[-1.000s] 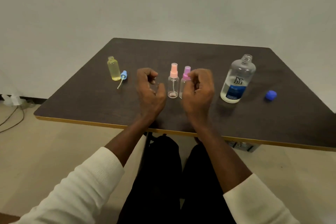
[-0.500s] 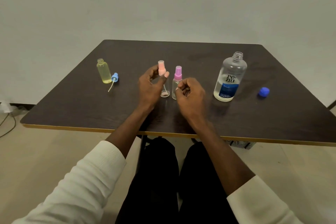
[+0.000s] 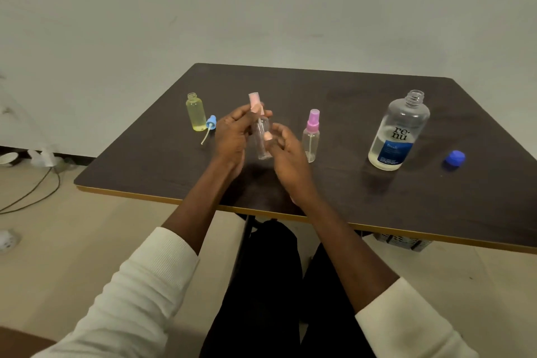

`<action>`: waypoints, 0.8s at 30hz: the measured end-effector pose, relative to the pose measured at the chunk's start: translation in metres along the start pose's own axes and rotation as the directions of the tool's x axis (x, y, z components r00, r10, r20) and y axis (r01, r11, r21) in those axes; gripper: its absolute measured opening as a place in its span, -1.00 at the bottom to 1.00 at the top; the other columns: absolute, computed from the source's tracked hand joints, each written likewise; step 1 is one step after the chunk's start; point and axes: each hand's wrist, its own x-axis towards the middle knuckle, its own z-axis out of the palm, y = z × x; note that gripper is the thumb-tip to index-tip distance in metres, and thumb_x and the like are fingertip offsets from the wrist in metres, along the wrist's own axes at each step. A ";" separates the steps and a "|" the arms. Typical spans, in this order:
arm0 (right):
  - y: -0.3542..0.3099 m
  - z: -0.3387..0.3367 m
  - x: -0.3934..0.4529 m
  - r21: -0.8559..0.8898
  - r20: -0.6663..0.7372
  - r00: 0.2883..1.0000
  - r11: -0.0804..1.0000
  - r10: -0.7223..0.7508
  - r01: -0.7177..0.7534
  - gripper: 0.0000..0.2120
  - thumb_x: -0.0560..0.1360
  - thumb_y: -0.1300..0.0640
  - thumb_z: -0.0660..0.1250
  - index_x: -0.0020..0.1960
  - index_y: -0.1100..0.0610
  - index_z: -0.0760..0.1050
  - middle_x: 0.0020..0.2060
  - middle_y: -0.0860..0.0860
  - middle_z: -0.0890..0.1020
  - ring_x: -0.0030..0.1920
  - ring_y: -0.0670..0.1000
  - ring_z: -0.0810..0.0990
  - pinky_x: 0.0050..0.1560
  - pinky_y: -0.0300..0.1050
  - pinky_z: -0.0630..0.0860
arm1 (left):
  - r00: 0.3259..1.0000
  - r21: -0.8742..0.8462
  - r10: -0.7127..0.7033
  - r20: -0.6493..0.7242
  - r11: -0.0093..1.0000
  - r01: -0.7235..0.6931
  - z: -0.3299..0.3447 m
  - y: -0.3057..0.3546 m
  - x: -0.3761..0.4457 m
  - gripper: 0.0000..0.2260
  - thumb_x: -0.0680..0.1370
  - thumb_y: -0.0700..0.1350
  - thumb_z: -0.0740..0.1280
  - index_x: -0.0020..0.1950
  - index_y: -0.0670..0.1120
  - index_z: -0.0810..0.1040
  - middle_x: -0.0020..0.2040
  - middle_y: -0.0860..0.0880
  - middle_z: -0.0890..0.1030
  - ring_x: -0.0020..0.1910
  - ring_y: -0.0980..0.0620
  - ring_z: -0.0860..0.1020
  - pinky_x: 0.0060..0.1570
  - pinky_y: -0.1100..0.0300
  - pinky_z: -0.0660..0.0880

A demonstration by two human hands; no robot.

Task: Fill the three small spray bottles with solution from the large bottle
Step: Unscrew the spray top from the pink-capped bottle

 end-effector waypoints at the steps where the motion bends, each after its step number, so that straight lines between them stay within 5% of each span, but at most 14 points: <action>1: 0.000 -0.001 0.004 0.088 0.059 0.997 0.994 0.058 -0.063 -0.70 0.63 0.08 0.23 0.33 0.12 0.44 0.14 0.01 0.63 0.15 -0.02 0.61 0.17 -0.08 0.56 | 0.997 -0.010 -0.050 0.061 0.999 0.051 -0.005 0.003 0.003 -0.87 0.63 -0.21 0.31 0.13 -0.18 0.61 -0.06 -0.10 0.73 0.00 -0.03 0.66 0.07 0.09 0.61; 3: 0.001 -0.007 0.007 0.225 0.149 0.982 0.962 0.120 -0.152 -0.75 0.63 0.11 0.22 0.26 0.15 0.50 0.06 0.06 0.67 0.09 0.05 0.65 0.20 0.05 0.56 | 0.977 0.000 -0.126 0.170 0.992 0.128 -0.008 0.003 0.005 -0.83 0.65 -0.23 0.27 0.19 -0.23 0.57 -0.01 -0.14 0.72 0.05 -0.06 0.66 0.10 0.08 0.60; 8: 0.003 -0.013 0.005 0.339 0.253 0.953 0.908 0.166 -0.248 -0.84 0.61 0.27 0.22 0.14 0.18 0.53 -0.10 0.08 0.64 -0.01 0.05 0.59 0.18 0.04 0.53 | 0.920 0.015 -0.202 0.334 0.978 0.210 -0.022 0.004 0.017 -0.78 0.66 -0.20 0.23 0.23 -0.26 0.57 0.07 -0.19 0.71 0.15 -0.11 0.65 0.21 0.00 0.57; 12: 0.009 -0.011 0.009 0.288 0.153 0.973 0.934 0.174 -0.212 -0.84 0.56 0.28 0.32 0.14 0.23 0.53 -0.01 0.20 0.66 0.02 0.12 0.64 0.17 0.09 0.57 | 0.951 0.058 -0.207 0.232 0.978 0.199 -0.014 0.002 0.018 -0.89 0.59 -0.26 0.33 0.08 -0.24 0.61 -0.10 -0.13 0.72 -0.05 -0.02 0.69 -0.03 0.14 0.65; 17: 0.014 -0.010 0.010 0.177 -0.008 0.992 0.976 0.130 -0.126 -0.74 0.48 0.24 0.43 0.15 0.20 0.53 -0.13 0.02 0.66 -0.04 0.03 0.64 0.07 -0.01 0.61 | 0.971 0.055 -0.196 0.134 0.980 0.190 -0.004 -0.007 0.021 -0.92 0.53 -0.25 0.43 0.01 -0.19 0.60 -0.19 -0.04 0.67 -0.20 0.07 0.64 -0.11 0.22 0.63; 24: 0.020 -0.008 0.012 0.126 -0.080 0.992 0.988 0.098 -0.087 -0.73 0.49 0.22 0.43 0.17 0.17 0.55 -0.06 0.03 0.66 0.00 0.00 0.63 0.08 -0.04 0.61 | 0.959 -0.045 -0.195 0.208 0.977 0.208 -0.012 -0.008 0.021 -0.85 0.63 -0.29 0.26 0.13 -0.22 0.59 0.07 -0.19 0.68 0.01 -0.06 0.67 0.08 0.09 0.60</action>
